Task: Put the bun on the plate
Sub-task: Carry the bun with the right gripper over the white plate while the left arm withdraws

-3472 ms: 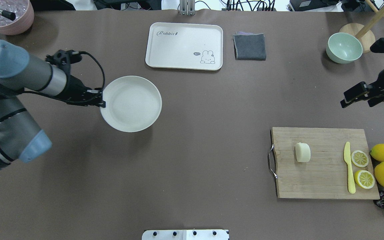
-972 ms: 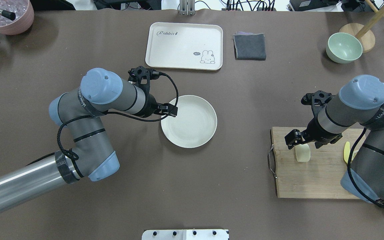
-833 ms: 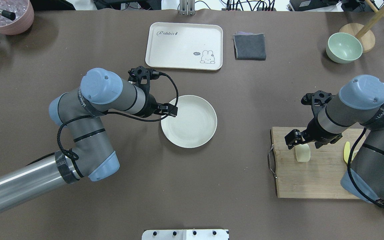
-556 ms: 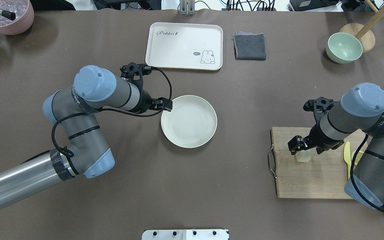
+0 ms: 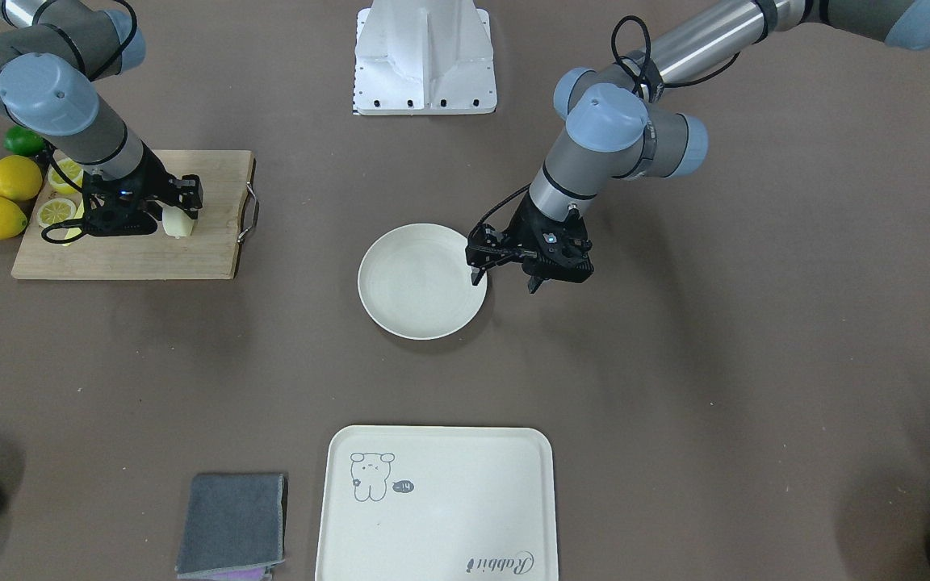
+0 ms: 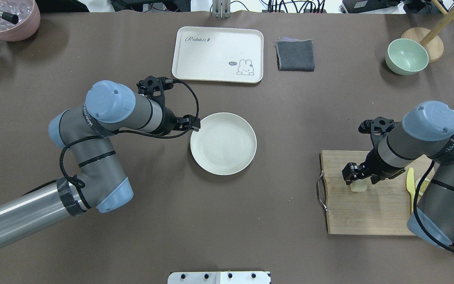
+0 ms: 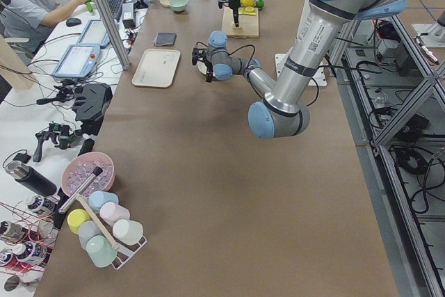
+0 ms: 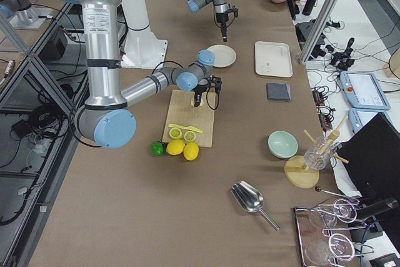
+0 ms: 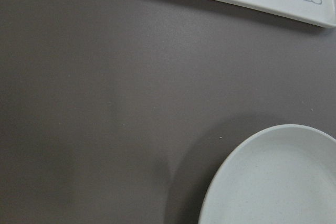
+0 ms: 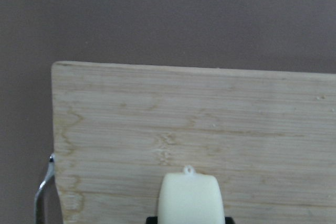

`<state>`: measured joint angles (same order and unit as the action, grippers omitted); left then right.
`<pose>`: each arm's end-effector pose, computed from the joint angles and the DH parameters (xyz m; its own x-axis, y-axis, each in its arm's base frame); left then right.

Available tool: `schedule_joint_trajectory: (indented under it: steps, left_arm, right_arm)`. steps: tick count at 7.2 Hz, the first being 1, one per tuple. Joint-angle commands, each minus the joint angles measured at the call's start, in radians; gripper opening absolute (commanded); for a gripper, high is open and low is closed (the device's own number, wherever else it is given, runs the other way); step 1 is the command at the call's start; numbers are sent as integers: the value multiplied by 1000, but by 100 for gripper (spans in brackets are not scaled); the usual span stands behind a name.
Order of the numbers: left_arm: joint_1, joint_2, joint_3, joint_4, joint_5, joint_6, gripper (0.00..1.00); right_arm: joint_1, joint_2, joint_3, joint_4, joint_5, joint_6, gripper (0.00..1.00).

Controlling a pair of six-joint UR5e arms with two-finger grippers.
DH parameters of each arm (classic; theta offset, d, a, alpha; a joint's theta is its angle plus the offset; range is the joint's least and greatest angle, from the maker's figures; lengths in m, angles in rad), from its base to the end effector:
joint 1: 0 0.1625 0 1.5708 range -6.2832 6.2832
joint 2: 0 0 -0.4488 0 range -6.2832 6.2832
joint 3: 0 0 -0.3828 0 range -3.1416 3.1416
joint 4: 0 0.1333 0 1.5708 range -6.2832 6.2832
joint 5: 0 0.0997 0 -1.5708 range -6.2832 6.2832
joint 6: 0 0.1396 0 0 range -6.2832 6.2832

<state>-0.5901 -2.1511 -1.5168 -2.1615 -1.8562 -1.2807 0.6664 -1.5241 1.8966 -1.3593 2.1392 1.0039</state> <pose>0.5635 -0.4905 0.3146 0.4416 0.0346 -0.8965 0.2060 0.9687 0.1388 -0.3772 -0.3706 0.5147 0.7077 -0.0192 0.7063 0.1095 0.9905 -0.0827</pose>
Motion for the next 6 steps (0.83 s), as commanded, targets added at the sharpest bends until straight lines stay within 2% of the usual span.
schedule_joint_trajectory:
  steps: [1,3,4,5,6]
  left_arm:
    - [3,3,0,0,41,1,97]
    - [1,40,-16,-36,43,18,97]
    - [-5,104,-11,-160,45,27,97]
    - [-48,111,-10,-158,29,35,97]
    - [-74,111,-10,-120,-12,75,97]
  right_arm:
    - [-1,27,5,0,-5,8,16]
    - [-4,144,-4,-27,-4,47,16]
    - [-8,221,-8,-61,-4,114,16]
    - [-11,310,-37,-91,-5,120,16]
    - [-40,438,-141,-90,-19,171,16]
